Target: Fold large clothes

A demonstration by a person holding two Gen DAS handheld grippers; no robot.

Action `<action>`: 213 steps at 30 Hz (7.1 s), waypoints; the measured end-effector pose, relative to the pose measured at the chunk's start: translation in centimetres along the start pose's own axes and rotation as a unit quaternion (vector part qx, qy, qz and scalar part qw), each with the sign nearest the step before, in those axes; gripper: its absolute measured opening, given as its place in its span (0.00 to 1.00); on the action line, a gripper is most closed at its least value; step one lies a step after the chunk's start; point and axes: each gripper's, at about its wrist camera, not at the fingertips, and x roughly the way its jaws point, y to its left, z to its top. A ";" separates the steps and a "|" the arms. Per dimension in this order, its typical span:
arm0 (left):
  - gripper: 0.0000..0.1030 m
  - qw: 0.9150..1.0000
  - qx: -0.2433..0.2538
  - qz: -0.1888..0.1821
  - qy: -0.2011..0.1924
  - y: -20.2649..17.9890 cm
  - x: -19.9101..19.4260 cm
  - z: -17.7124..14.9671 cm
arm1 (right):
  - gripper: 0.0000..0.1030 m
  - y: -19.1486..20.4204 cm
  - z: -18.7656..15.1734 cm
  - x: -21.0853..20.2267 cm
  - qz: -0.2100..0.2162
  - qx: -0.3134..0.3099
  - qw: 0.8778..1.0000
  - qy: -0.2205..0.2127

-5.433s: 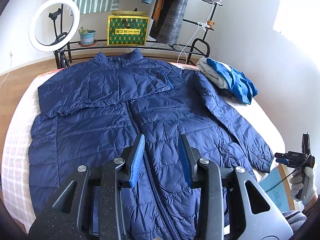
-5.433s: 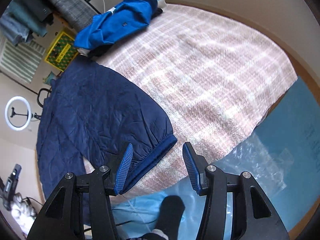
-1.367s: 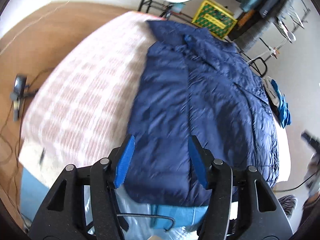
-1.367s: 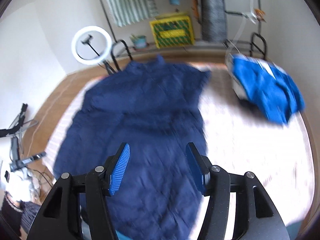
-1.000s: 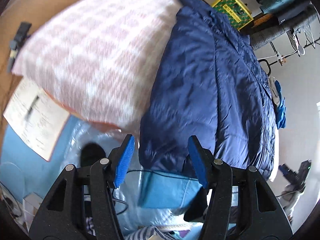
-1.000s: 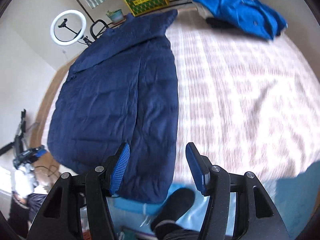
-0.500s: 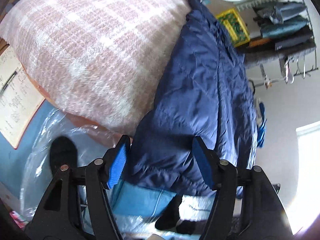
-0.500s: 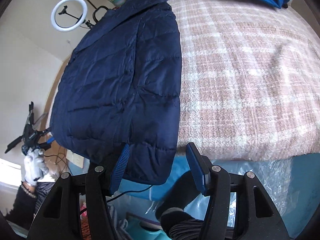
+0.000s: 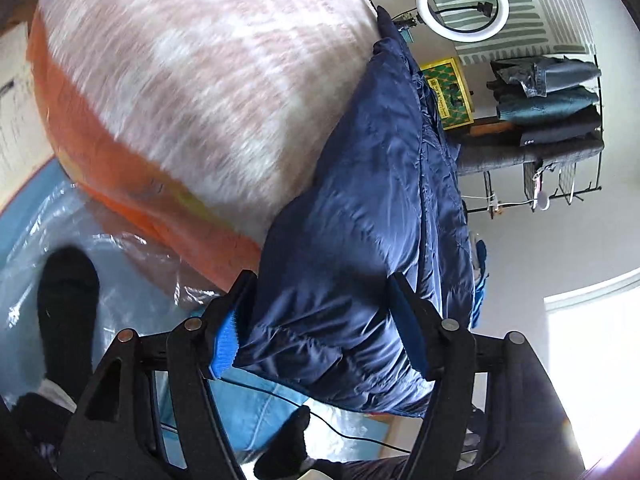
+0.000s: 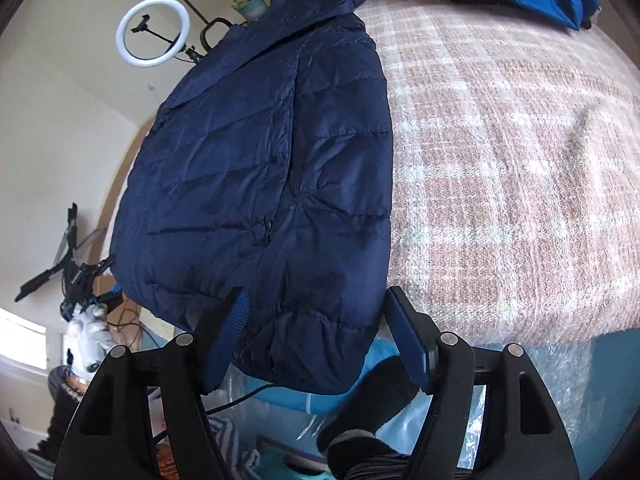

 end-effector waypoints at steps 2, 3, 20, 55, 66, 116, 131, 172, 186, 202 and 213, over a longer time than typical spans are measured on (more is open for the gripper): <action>0.65 1.000 0.000 0.001 0.000 0.0 0.0 -0.3 | 0.69 0.2 -0.3 -0.1 0.000 -0.004 1.000 0.002; 0.65 1.000 0.006 0.004 0.002 -0.2 -0.1 -0.4 | 0.69 0.3 -0.4 -0.1 0.001 -0.005 1.000 0.004; 0.66 0.988 0.108 0.075 0.085 -3.1 0.5 0.1 | 0.69 0.7 -2.5 1.7 -0.006 -0.025 1.000 0.018; 0.06 0.992 0.125 0.022 -0.010 -10.7 -3.6 -3.0 | 0.07 5.0 1.0 -0.9 0.086 -0.027 0.996 -0.015; 0.05 0.986 0.166 0.009 -0.003 -17.6 -4.0 1.4 | 0.07 5.8 4.1 -3.6 0.130 0.001 0.988 -0.083; 0.04 0.955 0.240 0.159 -0.069 -33.1 30.1 35.9 | 0.06 1.5 45.4 14.7 -0.068 0.020 0.987 -0.143; 0.26 0.948 0.269 0.157 -0.071 -33.7 30.3 35.8 | 0.13 0.2 46.5 15.4 -0.041 0.026 0.991 -0.127; 0.52 0.819 0.452 0.342 -0.086 -33.1 36.6 31.0 | 0.57 4.6 44.7 16.8 -0.187 -0.097 0.971 -0.115; 0.52 0.815 0.530 0.230 -0.046 -42.6 39.1 19.4 | 0.65 -3.6 30.8 6.0 -0.159 0.046 0.979 -0.122; 0.51 0.804 0.524 0.280 -0.028 -38.9 45.9 18.9 | 0.52 -5.3 34.6 12.7 -0.009 0.057 0.992 -0.111; 0.51 0.792 0.565 0.231 0.025 -37.4 38.9 11.3 | 0.07 -2.3 35.5 9.6 0.017 0.048 0.991 -0.122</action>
